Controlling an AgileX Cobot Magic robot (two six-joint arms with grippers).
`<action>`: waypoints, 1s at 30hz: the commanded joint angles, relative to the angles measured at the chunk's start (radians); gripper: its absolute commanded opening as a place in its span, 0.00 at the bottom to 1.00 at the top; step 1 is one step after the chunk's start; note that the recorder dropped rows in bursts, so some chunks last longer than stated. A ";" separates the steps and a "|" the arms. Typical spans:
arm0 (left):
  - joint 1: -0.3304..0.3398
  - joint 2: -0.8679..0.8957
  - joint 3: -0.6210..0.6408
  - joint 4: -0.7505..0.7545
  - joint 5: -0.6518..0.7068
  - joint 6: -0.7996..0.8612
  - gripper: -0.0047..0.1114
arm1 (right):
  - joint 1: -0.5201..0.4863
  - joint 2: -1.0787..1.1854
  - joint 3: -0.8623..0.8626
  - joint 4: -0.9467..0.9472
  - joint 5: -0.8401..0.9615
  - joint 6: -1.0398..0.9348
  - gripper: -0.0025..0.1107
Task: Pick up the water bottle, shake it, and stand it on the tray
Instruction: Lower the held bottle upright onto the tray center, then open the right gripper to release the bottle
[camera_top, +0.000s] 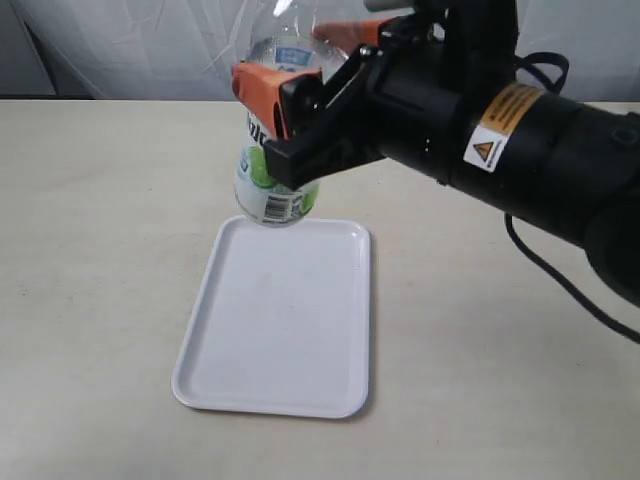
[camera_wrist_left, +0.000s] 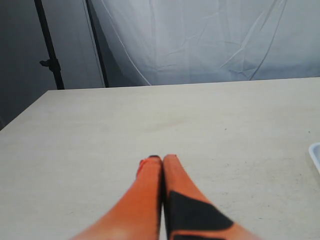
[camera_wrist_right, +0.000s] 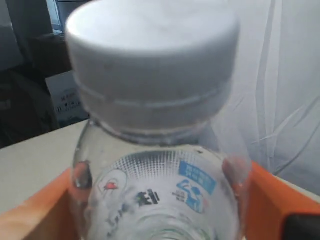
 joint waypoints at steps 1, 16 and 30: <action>0.001 -0.005 0.002 0.001 -0.004 -0.008 0.04 | 0.001 0.061 0.060 -0.029 -0.104 -0.017 0.01; 0.001 -0.005 0.002 0.001 -0.004 -0.008 0.04 | 0.001 0.306 0.142 0.023 -0.366 -0.024 0.01; 0.001 -0.005 0.002 0.001 -0.004 -0.008 0.04 | 0.001 0.396 0.142 0.025 -0.333 -0.024 0.01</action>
